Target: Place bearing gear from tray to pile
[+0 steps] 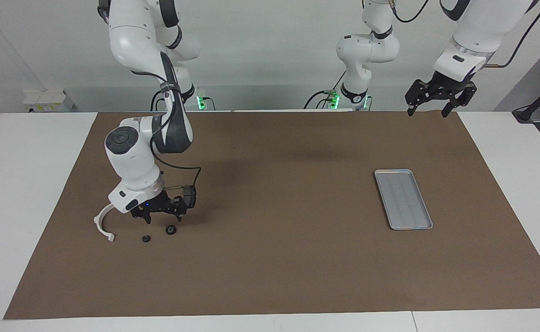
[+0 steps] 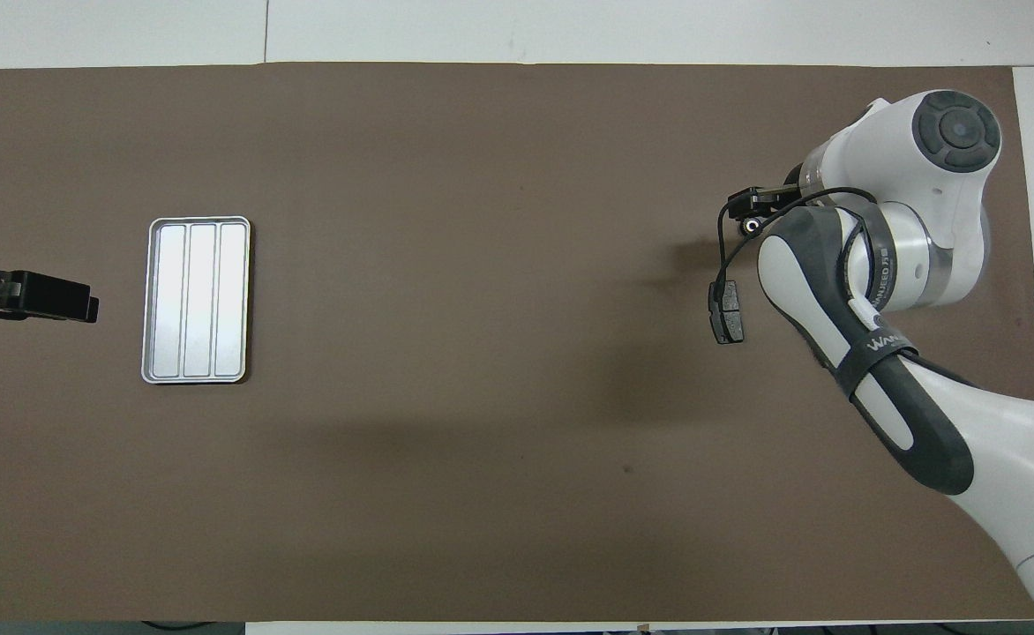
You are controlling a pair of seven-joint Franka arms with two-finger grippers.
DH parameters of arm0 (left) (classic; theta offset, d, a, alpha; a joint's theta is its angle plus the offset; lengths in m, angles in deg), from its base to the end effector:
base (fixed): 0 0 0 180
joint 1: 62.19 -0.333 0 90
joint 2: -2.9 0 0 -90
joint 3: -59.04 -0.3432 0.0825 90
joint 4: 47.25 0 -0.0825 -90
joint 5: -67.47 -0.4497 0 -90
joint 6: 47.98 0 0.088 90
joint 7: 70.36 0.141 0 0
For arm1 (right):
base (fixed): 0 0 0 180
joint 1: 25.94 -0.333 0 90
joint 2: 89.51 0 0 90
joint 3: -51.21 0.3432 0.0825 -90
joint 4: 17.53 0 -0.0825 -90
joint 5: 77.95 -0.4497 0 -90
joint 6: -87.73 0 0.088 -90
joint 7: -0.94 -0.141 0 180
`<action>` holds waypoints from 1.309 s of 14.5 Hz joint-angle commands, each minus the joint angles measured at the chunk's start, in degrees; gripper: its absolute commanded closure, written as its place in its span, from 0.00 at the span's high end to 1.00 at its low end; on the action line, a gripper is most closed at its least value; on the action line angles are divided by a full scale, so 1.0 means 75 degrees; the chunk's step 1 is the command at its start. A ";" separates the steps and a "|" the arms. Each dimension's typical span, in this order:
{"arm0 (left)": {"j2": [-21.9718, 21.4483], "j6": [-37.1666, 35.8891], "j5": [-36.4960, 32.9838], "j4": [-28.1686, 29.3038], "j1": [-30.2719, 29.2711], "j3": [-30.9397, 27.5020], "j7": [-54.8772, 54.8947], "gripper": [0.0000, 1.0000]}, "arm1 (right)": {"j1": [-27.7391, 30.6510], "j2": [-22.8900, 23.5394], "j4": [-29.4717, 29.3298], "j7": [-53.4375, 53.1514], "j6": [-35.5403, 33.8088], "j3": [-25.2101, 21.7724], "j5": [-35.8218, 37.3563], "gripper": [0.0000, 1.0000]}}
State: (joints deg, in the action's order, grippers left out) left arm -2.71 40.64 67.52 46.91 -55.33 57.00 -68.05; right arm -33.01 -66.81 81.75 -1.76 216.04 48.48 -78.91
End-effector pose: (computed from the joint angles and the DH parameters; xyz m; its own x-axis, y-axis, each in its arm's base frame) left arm 0.5822 -0.0483 0.6355 0.9922 -0.1243 0.0013 -0.1243 -0.9922 0.0043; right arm 0.7343 0.0591 0.3194 0.9936 0.0235 0.1108 0.0237 -0.9997 -0.0011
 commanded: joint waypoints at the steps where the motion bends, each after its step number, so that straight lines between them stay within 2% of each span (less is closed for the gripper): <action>1: -0.0213 -0.0026 -0.0006 0.0183 -0.0246 0.0014 0.0009 1.00 | 0.0286 -0.0494 0.0028 0.0231 -0.0618 0.0083 -0.0060 1.00; 5: -0.0225 -0.0015 -0.0006 0.0171 -0.0632 -0.0010 0.0009 1.00 | 0.0426 -0.1559 0.0040 0.0219 -0.1906 0.0094 -0.0060 1.00; 10: -0.0225 -0.0015 -0.0006 0.0171 -0.0621 -0.0010 0.0009 1.00 | 0.0602 -0.2942 0.0028 0.0207 -0.3500 0.0141 -0.0060 1.00; 13: -0.0225 -0.0015 -0.0006 0.0171 -0.0633 -0.0010 0.0009 1.00 | 0.0825 -0.3587 0.0005 0.0172 -0.4332 0.0480 -0.0060 1.00; 16: -0.0294 -0.0131 -0.0006 0.0183 -0.0633 0.0013 0.0044 1.00 | 0.0791 -0.3858 -0.0066 0.0172 -0.4978 0.0516 -0.0060 1.00; 19: -0.0318 -0.0191 -0.0006 0.0183 -0.0621 0.0048 0.0020 1.00 | 0.0825 -0.3859 -0.0089 0.0172 -0.5144 0.0516 -0.0072 1.00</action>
State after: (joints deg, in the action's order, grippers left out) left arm -3.43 39.88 67.51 46.91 -59.66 56.80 -68.05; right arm -28.33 -95.72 80.73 -1.76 177.95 51.58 -78.91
